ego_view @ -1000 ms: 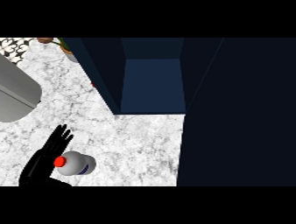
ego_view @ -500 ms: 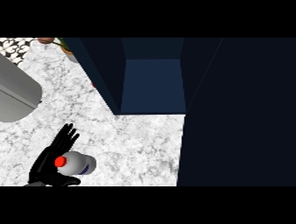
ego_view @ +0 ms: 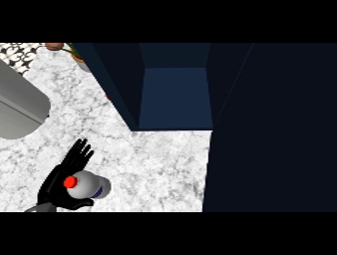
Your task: Pick up the bottled water, place it into the cabinet and close the cabinet
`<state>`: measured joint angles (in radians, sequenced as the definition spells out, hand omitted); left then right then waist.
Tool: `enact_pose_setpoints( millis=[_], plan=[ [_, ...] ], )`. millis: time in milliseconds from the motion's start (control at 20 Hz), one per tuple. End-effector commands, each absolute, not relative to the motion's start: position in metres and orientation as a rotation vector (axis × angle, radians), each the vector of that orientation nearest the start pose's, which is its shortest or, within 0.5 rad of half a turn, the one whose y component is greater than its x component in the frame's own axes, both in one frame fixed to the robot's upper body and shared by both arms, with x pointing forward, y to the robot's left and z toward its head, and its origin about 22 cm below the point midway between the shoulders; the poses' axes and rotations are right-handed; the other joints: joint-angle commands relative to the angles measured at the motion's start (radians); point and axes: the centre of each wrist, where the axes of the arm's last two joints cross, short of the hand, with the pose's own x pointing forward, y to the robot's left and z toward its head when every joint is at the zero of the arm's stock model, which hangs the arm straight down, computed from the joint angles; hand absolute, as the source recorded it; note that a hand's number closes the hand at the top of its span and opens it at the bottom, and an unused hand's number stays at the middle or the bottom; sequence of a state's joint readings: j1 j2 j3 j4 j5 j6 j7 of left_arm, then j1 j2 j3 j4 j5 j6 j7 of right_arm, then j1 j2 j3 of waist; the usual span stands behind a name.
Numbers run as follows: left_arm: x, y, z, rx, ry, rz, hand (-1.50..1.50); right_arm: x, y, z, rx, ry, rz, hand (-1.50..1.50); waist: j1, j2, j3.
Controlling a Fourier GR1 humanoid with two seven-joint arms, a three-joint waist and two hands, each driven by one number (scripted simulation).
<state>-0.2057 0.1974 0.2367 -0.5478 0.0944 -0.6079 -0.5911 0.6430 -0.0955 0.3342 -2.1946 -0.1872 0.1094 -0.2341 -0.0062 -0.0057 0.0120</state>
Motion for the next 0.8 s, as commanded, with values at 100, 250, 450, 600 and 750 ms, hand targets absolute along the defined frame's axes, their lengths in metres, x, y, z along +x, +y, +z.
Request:
enact_pose_setpoints(
  millis=[100, 250, 450, 600, 750],
  plan=[
    [0.206, 0.286, -0.171, -0.611, -1.343, 0.101, -1.50, 0.089, -0.218, 0.068, 0.339, -1.819, -0.055, -1.50, -0.008, 0.005, -0.013],
    [0.222, 0.299, -0.163, -0.640, -1.354, 0.125, -1.50, 0.098, -0.212, 0.058, 0.329, -1.810, -0.060, -1.50, -0.012, 0.010, -0.014],
    [0.225, 0.280, -0.163, -0.691, -1.347, 0.069, -1.50, 0.095, -0.209, 0.057, 0.351, -1.796, -0.038, -1.50, -0.011, 0.008, -0.014],
    [0.212, 0.270, -0.171, -0.704, -1.343, 0.077, 1.50, 0.084, -0.207, 0.059, 0.337, -1.788, -0.056, -1.50, -0.012, 0.006, -0.014],
    [0.208, 0.268, -0.172, -0.717, -1.371, 0.046, 1.50, 0.094, -0.217, 0.055, 0.329, -1.808, -0.059, -1.50, -0.007, 0.007, -0.013]
  ],
)
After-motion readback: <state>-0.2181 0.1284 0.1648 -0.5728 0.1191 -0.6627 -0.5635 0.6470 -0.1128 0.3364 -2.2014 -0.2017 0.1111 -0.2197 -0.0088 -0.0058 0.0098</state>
